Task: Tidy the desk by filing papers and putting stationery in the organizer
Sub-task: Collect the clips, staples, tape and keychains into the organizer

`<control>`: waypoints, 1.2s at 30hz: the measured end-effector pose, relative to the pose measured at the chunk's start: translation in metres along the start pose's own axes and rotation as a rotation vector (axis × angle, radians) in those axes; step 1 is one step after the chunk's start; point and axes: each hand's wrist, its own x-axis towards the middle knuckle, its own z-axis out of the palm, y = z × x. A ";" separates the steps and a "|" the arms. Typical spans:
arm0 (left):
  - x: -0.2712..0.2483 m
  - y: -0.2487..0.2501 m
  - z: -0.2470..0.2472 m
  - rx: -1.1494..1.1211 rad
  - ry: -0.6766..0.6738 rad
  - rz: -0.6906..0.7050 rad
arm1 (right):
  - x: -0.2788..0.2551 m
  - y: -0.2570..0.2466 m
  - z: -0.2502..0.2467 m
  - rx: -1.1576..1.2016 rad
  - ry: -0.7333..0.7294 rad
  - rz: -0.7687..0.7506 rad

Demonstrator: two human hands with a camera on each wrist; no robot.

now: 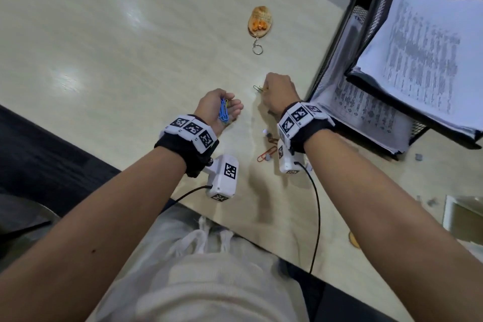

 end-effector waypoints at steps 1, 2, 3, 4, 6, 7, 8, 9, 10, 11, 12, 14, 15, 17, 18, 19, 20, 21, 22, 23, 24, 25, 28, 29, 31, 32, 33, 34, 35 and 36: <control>-0.001 -0.002 0.003 0.001 0.005 0.015 | -0.005 0.002 0.000 0.114 0.027 0.017; 0.000 -0.003 0.007 0.006 0.002 0.024 | -0.010 0.004 -0.002 0.243 0.074 0.029; -0.001 -0.005 0.011 0.014 -0.014 0.023 | -0.017 0.005 -0.004 0.355 0.122 0.031; -0.002 -0.008 0.015 0.022 -0.039 0.012 | -0.026 0.006 -0.006 0.422 0.151 0.022; -0.004 -0.016 0.022 0.023 -0.109 -0.022 | -0.042 0.007 -0.010 0.499 0.149 -0.028; -0.006 -0.021 0.025 0.019 -0.144 -0.047 | -0.050 0.009 -0.012 0.544 0.135 -0.040; -0.007 -0.026 0.027 0.021 -0.170 -0.071 | -0.056 0.013 -0.014 0.589 0.130 -0.040; -0.007 -0.030 0.029 0.030 -0.185 -0.090 | -0.061 0.019 -0.016 0.625 0.149 -0.031; -0.008 -0.033 0.030 0.045 -0.195 -0.106 | -0.064 0.027 -0.019 0.637 0.183 -0.012; -0.008 -0.036 0.030 0.063 -0.200 -0.120 | -0.068 0.035 -0.020 0.620 0.211 0.008; -0.008 -0.037 0.029 0.082 -0.201 -0.138 | -0.071 0.043 -0.020 0.573 0.213 0.023; -0.008 -0.038 0.026 0.116 -0.191 -0.168 | -0.078 0.055 -0.011 0.416 0.141 0.040; -0.008 -0.038 0.024 0.131 -0.187 -0.174 | -0.082 0.058 -0.003 0.324 0.089 0.043; -0.009 -0.039 0.019 0.155 -0.190 -0.178 | -0.089 0.060 0.017 0.196 0.014 0.033; -0.010 -0.038 0.017 0.161 -0.191 -0.177 | -0.092 0.059 0.025 0.169 -0.006 0.029; -0.011 -0.038 0.013 0.166 -0.189 -0.173 | -0.094 0.058 0.030 0.145 -0.023 0.019; -0.011 -0.038 0.010 0.172 -0.187 -0.171 | -0.097 0.056 0.034 0.121 -0.039 0.006; -0.012 -0.038 0.006 0.178 -0.183 -0.171 | -0.099 0.055 0.034 0.101 -0.058 -0.002; -0.012 -0.038 0.002 0.182 -0.177 -0.174 | -0.100 0.054 0.033 0.098 -0.067 -0.012; -0.013 -0.038 -0.002 0.189 -0.172 -0.177 | -0.101 0.053 0.032 0.117 -0.067 -0.021; -0.013 -0.039 -0.006 0.196 -0.168 -0.180 | -0.102 0.052 0.032 0.146 -0.057 -0.038; -0.012 -0.039 -0.009 0.204 -0.167 -0.184 | -0.103 0.051 0.032 0.168 -0.055 -0.055; -0.012 -0.042 -0.017 0.217 -0.163 -0.200 | -0.107 0.051 0.038 0.117 -0.109 -0.114; -0.013 -0.042 -0.018 0.217 -0.162 -0.204 | -0.109 0.052 0.039 0.068 -0.117 -0.131; -0.014 -0.044 -0.017 0.218 -0.154 -0.195 | -0.113 0.053 0.040 0.002 -0.104 -0.134; -0.015 -0.045 -0.016 0.216 -0.149 -0.183 | -0.114 0.055 0.040 -0.006 -0.096 -0.125; -0.015 -0.047 -0.014 0.211 -0.148 -0.169 | -0.118 0.056 0.040 -0.006 -0.092 -0.105; -0.016 -0.048 -0.011 0.200 -0.152 -0.155 | -0.120 0.058 0.041 0.003 -0.087 -0.085; -0.017 -0.049 -0.009 0.187 -0.160 -0.138 | -0.123 0.060 0.041 0.022 -0.072 -0.058; -0.017 -0.051 -0.006 0.177 -0.168 -0.124 | -0.125 0.062 0.042 0.059 -0.038 -0.025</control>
